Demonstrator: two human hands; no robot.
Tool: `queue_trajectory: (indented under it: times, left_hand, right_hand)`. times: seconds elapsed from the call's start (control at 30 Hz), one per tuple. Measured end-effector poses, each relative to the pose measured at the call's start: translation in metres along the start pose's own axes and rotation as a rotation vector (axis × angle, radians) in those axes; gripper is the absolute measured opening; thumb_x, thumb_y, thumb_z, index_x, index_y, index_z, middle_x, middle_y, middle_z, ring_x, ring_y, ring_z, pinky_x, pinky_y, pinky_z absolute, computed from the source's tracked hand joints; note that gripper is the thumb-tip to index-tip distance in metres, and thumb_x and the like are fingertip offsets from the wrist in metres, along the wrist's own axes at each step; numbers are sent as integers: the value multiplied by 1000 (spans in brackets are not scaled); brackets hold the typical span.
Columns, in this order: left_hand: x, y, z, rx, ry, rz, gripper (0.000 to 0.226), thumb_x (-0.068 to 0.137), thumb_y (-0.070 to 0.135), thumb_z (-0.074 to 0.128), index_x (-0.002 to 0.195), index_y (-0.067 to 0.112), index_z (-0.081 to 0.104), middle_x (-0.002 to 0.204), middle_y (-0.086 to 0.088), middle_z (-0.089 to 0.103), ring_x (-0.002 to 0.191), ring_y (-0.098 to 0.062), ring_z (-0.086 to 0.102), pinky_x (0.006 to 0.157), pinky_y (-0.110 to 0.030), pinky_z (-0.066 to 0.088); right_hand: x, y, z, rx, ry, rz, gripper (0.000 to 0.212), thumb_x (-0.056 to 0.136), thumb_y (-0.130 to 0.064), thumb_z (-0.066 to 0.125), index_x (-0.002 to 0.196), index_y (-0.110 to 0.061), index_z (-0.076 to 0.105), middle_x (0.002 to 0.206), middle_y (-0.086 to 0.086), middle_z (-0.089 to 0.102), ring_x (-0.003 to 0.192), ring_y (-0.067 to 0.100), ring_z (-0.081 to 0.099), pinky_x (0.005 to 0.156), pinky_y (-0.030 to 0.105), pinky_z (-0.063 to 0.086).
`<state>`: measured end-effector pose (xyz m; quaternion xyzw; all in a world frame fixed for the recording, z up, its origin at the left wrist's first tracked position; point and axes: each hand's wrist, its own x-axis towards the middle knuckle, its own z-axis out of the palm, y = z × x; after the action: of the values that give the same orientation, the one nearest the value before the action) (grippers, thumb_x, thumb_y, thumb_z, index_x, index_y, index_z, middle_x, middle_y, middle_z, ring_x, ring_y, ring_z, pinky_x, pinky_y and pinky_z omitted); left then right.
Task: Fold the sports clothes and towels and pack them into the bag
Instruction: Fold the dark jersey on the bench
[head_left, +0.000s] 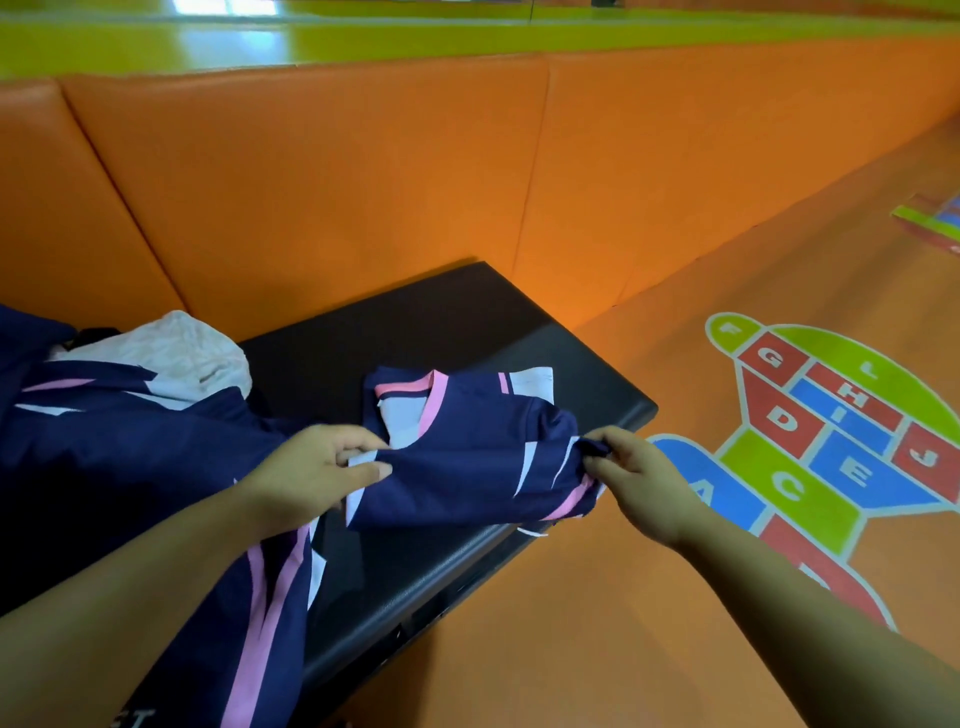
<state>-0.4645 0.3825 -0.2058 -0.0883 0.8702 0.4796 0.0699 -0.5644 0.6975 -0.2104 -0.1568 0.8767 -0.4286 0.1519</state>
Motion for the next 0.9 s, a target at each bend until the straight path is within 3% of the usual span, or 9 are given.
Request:
queue_trajectory:
  times: [0.13,0.27,0.33,0.47,0.63,0.7,0.77,0.83,0.9]
  left_hand:
    - [38,14,-13,41,134,-16,3,87,24,67,90,25,67,78,-4,72,71,-18,68,66,-36,55]
    - [74,15,-23,237,291,-21,7,82,34,70,83,29,66,72,4,62,68,-11,56,62,-26,43]
    - [92,16,-25,218,343,-29,8,83,30,70,85,23,66,67,-1,57,61,-12,50,56,-25,38]
    - [118,15,-14,-7,428,-121,25,90,16,62,115,16,61,96,-5,68,81,-17,65,77,-33,54]
    - [107,3,19,395,308,-58,60,91,36,58,144,25,33,148,2,34,134,-19,36,108,-35,34]
    - [105,-4,37,568,163,34,67,94,46,47,150,23,18,158,5,12,146,-18,8,116,-34,17]
    - [106,-16,53,793,24,86,81,88,70,14,151,21,-3,159,5,-13,145,-19,-15,118,-34,3]
    - [106,-35,63,888,-59,92,109,56,82,-29,145,22,-20,152,4,-29,140,-15,-25,119,-33,-4]
    - [106,-52,66,915,-60,75,110,42,78,-43,137,24,-27,146,5,-34,135,-10,-29,117,-31,-8]
  right_hand:
    - [46,-13,1,-9,143,3,13,97,-18,48,98,-26,58,91,-3,64,85,18,61,74,35,51]
    - [92,-17,5,-100,178,4,14,98,-20,48,103,-14,59,87,9,62,68,18,58,44,13,41]
    - [114,-16,3,-122,194,35,16,97,-20,50,103,-9,61,80,9,60,62,19,56,40,14,38]
    - [143,-18,6,-77,256,170,27,98,-20,49,121,-8,56,101,8,62,82,28,61,66,32,50]
    - [131,-18,32,-404,176,18,62,95,-35,54,147,-12,29,152,11,30,139,30,29,110,41,30]
    - [123,-10,47,-565,12,-182,67,96,-46,44,151,-16,20,160,5,14,147,25,8,118,39,16]
    - [119,3,61,-752,-172,-281,84,86,-72,16,153,-21,10,161,0,-1,148,24,-8,121,39,4]
    - [122,19,68,-847,-262,-246,100,68,-78,-7,152,-26,-1,160,-6,-13,146,23,-19,120,38,-7]
    - [127,32,71,-829,-261,-176,98,64,-76,-9,151,-31,-6,158,-11,-17,144,22,-24,118,39,-12]
